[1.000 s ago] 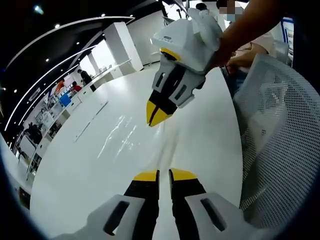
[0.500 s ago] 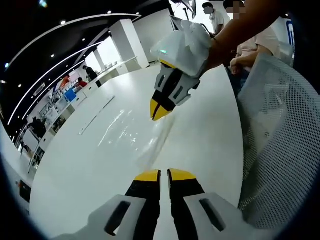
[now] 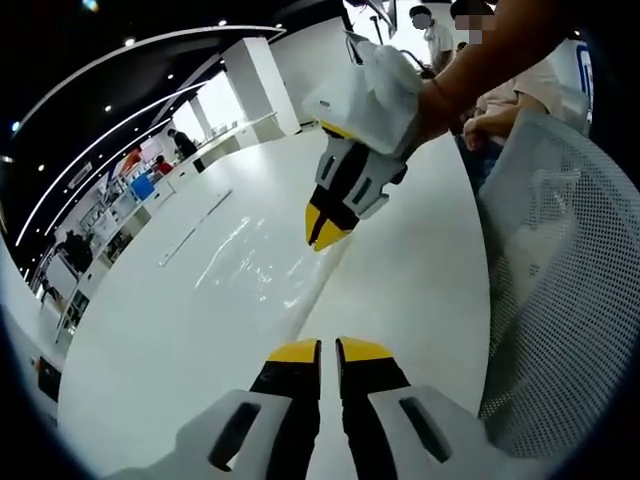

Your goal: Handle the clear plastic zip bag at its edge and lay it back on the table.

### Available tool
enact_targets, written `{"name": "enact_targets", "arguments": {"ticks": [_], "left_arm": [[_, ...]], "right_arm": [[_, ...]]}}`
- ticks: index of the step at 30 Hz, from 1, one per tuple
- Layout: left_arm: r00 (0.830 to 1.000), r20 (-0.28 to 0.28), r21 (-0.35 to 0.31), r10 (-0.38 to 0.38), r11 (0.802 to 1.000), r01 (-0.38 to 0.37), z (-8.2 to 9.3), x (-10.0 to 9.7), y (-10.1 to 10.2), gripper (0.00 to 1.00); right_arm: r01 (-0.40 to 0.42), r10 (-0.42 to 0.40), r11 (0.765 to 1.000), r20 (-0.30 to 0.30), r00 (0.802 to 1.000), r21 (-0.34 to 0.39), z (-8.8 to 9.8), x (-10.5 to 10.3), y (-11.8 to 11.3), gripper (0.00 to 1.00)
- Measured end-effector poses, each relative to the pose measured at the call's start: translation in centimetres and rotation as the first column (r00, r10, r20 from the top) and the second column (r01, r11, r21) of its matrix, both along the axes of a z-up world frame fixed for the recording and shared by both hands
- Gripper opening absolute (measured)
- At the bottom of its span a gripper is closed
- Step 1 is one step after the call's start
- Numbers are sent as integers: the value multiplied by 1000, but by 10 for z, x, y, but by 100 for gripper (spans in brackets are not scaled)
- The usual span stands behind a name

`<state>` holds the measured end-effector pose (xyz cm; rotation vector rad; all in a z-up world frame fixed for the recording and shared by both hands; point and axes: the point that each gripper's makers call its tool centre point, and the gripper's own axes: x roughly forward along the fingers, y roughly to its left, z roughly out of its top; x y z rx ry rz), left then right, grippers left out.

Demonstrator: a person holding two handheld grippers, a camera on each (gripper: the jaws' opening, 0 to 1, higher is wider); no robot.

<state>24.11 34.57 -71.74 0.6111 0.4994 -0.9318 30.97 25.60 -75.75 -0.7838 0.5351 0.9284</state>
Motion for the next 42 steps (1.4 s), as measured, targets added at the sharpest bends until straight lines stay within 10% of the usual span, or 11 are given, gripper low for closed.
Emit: {"name": "enact_targets", "arguments": {"ticks": [10, 23, 42], "left_arm": [[1000, 0, -5, 14, 1000, -14, 1, 4, -1, 9], [996, 10, -37, 88, 995, -87, 4, 11, 4, 49], [983, -51, -110, 174, 978, -178, 6, 9, 9, 77]], "right_arm": [[64, -58, 991, -56, 997, 114, 4, -4, -1, 22], [125, -118, 967, -45, 992, 220, 27, -8, -11, 45], [219, -200, 918, -89, 976, 331, 45, -17, -28, 74]]}}
